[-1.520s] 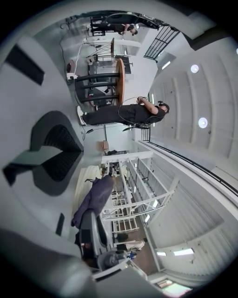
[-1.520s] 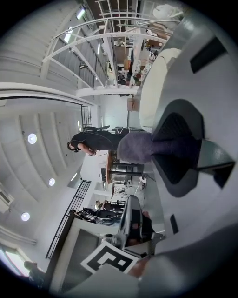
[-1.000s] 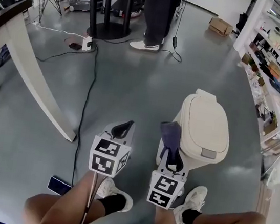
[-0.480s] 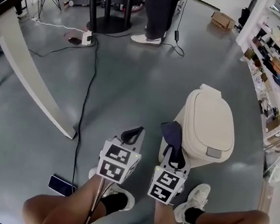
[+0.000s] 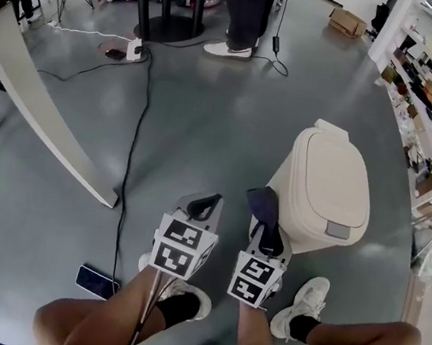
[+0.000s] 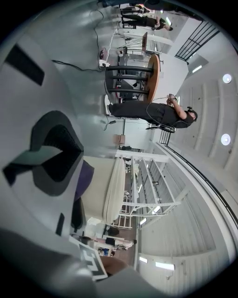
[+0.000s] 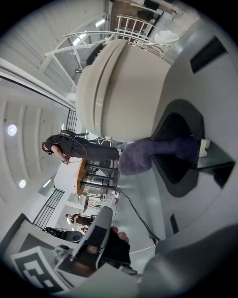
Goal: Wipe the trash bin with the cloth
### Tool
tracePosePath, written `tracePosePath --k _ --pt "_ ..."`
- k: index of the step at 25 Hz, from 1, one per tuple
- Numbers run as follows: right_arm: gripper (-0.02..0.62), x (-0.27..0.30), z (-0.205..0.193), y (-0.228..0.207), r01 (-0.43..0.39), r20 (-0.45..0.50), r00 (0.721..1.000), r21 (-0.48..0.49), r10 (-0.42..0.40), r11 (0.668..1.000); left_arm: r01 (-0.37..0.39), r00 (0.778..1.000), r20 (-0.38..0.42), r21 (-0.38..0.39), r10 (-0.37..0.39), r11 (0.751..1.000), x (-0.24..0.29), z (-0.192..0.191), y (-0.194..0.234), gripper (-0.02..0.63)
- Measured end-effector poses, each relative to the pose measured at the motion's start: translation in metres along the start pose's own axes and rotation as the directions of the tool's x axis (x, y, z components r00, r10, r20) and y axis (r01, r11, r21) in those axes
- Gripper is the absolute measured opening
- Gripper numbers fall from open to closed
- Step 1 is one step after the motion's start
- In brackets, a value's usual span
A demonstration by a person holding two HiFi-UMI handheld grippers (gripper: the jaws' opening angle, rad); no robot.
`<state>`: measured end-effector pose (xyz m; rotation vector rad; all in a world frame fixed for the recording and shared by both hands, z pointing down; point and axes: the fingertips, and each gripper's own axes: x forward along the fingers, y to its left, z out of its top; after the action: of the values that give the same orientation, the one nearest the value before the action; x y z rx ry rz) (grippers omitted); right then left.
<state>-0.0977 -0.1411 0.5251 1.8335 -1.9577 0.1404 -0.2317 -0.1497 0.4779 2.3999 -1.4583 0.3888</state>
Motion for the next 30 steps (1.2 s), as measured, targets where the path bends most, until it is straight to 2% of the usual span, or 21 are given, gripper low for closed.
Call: tracePosePath --k 8,16,30 --pt "0.098 0.017 -0.042 0.010 0.023 -0.093 0.995 -0.064 -0.029 0.998 0.011 0.999 -0.032 -0.024 -0.012 1.000 0.007 -0.016 0.000 -0.002" --pt "0.097 0.032 -0.073 0.018 0.034 -0.133 0.990 -0.117 -0.050 0.993 0.027 0.998 -0.056 -0.029 -0.028 0.999 0.016 -0.026 -0.004 -0.003" --pt "0.097 0.064 -0.131 0.037 -0.008 -0.261 0.965 -0.164 -0.036 0.986 -0.030 0.997 -0.067 -0.015 0.029 0.999 0.024 -0.023 0.025 -0.002"
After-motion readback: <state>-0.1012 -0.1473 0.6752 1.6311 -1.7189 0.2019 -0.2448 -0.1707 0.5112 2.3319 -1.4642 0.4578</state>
